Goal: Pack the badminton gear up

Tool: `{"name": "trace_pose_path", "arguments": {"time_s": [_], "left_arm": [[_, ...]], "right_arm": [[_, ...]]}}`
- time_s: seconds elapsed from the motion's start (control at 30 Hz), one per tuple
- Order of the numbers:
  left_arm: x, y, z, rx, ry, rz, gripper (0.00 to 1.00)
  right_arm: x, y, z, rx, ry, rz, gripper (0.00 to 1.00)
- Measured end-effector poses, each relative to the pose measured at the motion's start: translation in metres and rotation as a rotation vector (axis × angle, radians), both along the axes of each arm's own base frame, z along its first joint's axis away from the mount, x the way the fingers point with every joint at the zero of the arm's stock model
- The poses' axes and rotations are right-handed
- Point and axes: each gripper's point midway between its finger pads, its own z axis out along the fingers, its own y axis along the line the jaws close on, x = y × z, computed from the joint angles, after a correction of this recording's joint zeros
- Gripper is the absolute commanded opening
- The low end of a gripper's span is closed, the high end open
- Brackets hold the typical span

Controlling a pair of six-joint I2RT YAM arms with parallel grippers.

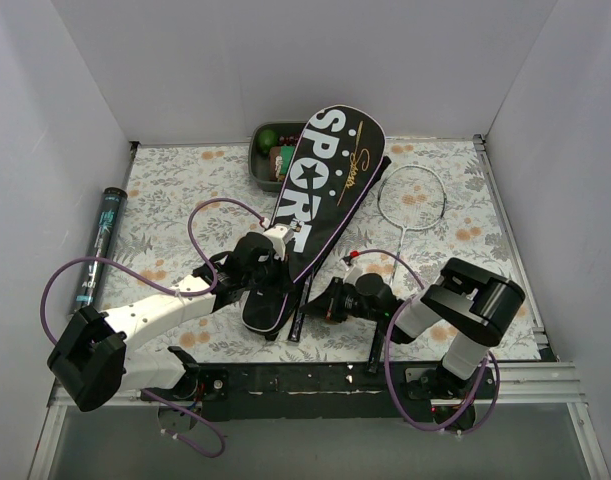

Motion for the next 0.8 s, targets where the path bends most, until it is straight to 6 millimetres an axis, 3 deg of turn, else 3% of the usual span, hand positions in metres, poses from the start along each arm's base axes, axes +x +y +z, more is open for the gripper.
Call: {"name": "trace_pose_path", "arguments": {"time_s": [0.2,0.4,0.57,0.8], "left_arm": [[-0.002,-0.002,0.001,-0.009,0.005,-0.011,0.0],[-0.006,-0.003,0.003,-0.029,0.013,-0.022,0.0],[-0.012,-0.004,-0.001,-0.049,0.033,-0.027,0.0],[-0.022,-0.01,0.013,-0.133,0.046,-0.041,0.0]], "right_arm": [[-0.002,-0.002,0.003,0.004,-0.001,0.0,0.01],[-0.001,-0.001,0.019,0.022,-0.019,-0.002,0.01],[0.004,0.007,0.026,0.024,-0.023,0.001,0.01],[0.012,0.025,0.032,0.041,-0.026,0.018,0.01]]}}
